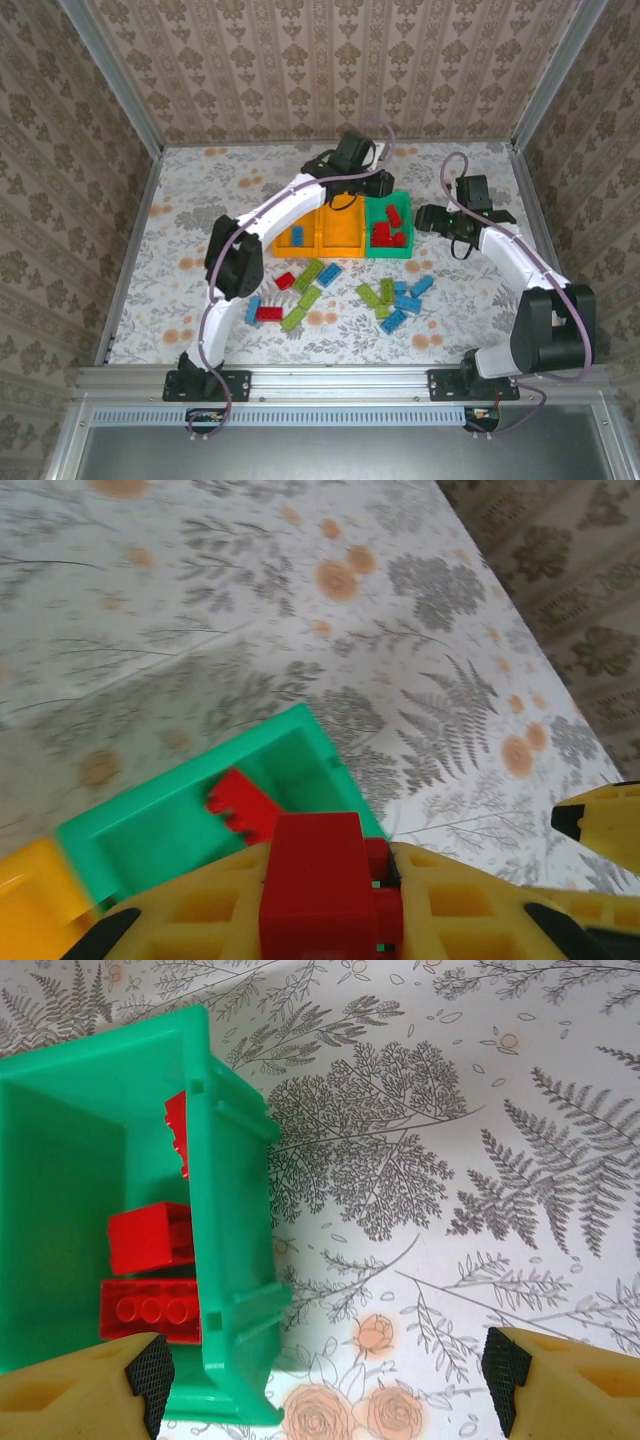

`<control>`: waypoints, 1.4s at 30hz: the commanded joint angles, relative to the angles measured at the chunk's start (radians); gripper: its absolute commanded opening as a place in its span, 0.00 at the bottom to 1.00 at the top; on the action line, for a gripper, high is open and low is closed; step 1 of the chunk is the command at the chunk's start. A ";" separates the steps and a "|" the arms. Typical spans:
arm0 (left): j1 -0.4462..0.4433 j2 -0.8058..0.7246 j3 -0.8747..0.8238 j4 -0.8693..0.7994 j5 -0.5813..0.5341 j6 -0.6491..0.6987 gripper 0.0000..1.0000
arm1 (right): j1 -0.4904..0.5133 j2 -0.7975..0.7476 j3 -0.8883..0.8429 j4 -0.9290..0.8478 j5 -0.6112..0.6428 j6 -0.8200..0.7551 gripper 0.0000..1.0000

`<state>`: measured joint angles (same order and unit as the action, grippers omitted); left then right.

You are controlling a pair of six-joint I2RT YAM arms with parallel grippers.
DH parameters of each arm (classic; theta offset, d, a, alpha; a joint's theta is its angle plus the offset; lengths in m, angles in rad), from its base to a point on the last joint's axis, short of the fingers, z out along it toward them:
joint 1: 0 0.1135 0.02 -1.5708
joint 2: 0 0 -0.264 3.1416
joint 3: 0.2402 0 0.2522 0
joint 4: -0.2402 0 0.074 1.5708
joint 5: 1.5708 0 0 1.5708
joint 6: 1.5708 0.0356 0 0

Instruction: Sort the legos into containers by color

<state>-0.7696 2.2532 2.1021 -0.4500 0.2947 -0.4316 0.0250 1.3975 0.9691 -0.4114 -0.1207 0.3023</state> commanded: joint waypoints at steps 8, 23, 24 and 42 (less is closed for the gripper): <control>0.020 0.076 0.024 -0.079 0.057 -0.050 0.26 | 0.007 -0.118 -0.038 -0.078 -0.032 0.022 0.83; 0.044 -0.230 -0.285 0.068 -0.047 -0.028 1.00 | 0.287 -0.166 -0.067 -0.143 0.070 0.054 0.80; 0.052 -0.280 -0.347 0.102 -0.071 -0.029 1.00 | 0.322 -0.162 -0.069 -0.133 0.074 0.067 0.79; 0.306 -0.855 -1.074 0.129 -0.251 -0.102 1.00 | 0.873 0.244 0.221 -0.190 0.217 0.149 0.76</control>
<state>-0.4728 1.4609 1.0569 -0.3035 0.0711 -0.5106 0.8700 1.5913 1.1316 -0.5461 0.0597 0.3969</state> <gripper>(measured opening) 0.993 0.758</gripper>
